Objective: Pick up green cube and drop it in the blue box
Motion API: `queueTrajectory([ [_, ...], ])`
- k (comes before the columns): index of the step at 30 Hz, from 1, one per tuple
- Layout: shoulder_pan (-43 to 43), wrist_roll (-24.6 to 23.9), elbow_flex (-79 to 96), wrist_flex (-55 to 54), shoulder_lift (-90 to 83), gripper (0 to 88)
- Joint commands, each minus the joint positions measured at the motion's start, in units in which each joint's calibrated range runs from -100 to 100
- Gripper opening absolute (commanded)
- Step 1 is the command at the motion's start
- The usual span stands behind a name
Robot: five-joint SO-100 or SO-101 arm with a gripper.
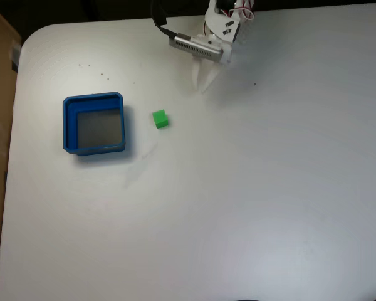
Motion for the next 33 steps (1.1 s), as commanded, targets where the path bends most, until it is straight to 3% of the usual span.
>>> queueTrajectory([
  [1,2.56,-0.05,-0.09,-0.73,-1.08,1.4],
  [6,3.57,0.1,-0.09,-0.73,-1.08,1.4],
  [12,11.08,0.24,-0.09,-0.73,-1.08,1.4],
  [21,11.59,0.2,-1.18,-0.73,0.51,1.4],
  [26,11.52,-0.05,-10.66,-0.82,8.29,1.4],
  [33,11.52,-0.1,-37.13,-0.73,31.94,1.4],
])
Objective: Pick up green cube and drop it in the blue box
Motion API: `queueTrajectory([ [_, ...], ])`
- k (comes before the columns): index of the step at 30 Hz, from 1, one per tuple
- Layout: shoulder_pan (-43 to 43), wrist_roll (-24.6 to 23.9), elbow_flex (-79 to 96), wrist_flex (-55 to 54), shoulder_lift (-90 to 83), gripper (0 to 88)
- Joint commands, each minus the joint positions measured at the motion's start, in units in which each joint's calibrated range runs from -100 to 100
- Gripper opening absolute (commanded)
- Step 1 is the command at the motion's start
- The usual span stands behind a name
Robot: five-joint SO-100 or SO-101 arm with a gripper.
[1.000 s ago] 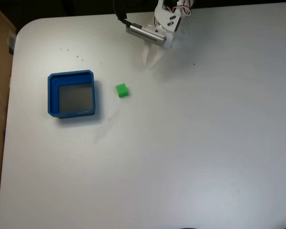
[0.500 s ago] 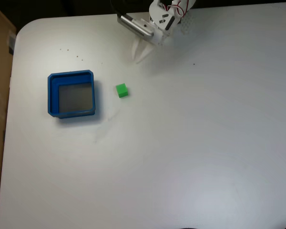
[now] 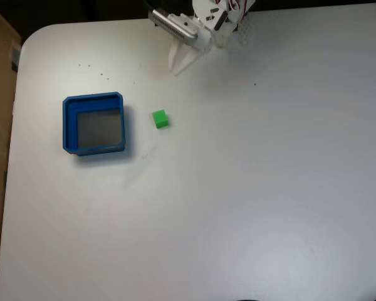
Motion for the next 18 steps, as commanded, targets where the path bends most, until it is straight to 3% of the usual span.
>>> queueTrajectory([
  [1,0.35,-0.2,-16.93,-0.73,11.81,1.4],
  [18,-0.73,-0.29,-46.56,1.0,52.51,1.4],
])
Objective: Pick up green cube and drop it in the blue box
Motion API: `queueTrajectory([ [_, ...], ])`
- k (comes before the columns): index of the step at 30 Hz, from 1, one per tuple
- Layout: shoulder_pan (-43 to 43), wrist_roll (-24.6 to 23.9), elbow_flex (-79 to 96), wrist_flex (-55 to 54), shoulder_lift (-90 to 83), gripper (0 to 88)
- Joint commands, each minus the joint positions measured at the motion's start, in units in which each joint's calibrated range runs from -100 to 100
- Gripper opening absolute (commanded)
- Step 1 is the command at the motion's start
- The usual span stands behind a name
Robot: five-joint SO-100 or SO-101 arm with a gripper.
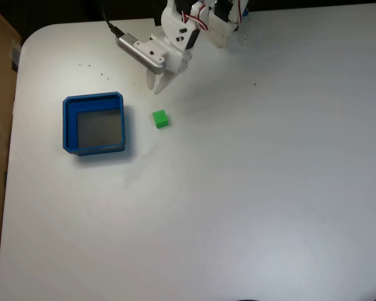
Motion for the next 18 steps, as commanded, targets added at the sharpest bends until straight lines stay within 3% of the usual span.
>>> queueTrajectory([
  [1,-0.59,-0.05,-11.49,2.23,6.33,1.4],
  [11,-0.59,-0.1,-35.33,22.01,25.05,1.4],
  [18,-0.95,-0.2,-40.12,23.74,31.32,1.4],
])
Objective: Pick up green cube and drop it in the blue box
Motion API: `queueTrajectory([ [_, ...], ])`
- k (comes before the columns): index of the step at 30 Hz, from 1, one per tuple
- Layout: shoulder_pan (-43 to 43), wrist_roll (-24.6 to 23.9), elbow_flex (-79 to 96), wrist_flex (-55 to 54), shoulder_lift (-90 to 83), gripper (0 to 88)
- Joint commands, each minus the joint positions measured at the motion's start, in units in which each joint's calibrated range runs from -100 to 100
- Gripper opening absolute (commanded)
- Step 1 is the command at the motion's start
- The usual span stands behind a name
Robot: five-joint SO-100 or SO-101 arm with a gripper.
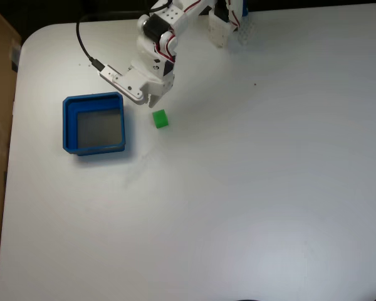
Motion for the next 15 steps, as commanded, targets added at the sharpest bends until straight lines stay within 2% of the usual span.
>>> queueTrajectory([
  [1,-1.17,-0.39,-4.04,0.71,0.44,1.6],
  [9,-1.82,-9.77,-3.95,0.79,0.52,1.6],
  [15,-1.82,-10.65,-3.95,0.79,1.19,1.6],
])
